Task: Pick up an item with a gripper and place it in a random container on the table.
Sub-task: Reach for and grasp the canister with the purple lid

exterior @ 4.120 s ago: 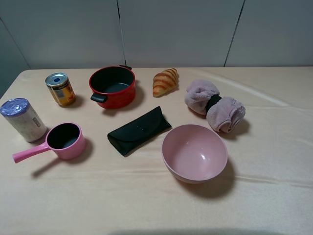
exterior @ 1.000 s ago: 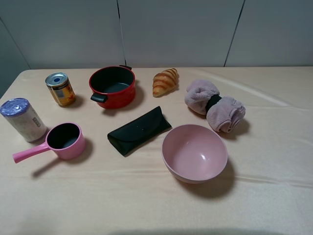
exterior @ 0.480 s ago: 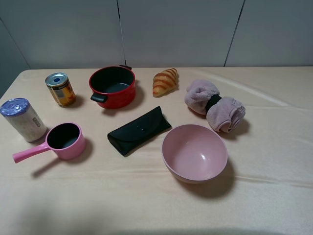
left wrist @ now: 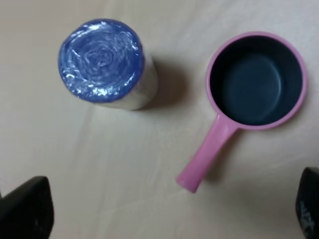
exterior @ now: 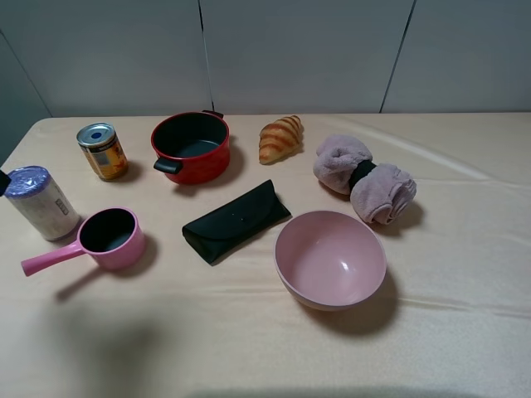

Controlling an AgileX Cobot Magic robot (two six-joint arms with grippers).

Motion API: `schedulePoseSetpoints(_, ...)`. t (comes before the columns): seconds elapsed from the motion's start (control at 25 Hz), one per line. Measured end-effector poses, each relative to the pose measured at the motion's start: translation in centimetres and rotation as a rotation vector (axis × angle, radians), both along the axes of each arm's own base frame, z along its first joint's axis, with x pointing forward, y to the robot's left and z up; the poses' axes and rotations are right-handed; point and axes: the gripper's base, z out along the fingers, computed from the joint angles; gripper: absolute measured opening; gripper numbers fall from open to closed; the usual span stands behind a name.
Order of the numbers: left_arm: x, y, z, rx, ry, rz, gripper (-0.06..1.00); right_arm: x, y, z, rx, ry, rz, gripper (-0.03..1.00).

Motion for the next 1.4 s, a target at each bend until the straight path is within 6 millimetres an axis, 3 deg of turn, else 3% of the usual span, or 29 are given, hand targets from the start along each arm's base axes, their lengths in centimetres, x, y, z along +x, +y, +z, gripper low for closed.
schedulePoseSetpoints(0.68,6.9,0.6,-2.4,0.037,0.11,-0.011,0.95,0.0,0.0,0.0,0.0,0.0,0.0,0.69)
schedulePoseSetpoints(1.04,10.0,0.8,-5.7,0.058,0.111,-0.025,0.95,0.0,0.0,0.0,0.0,0.0,0.0,0.69)
schedulePoseSetpoints(1.4,11.6,0.9,-8.6,0.054,0.156,-0.028,0.95,0.0,0.0,0.0,0.0,0.0,0.0,0.69)
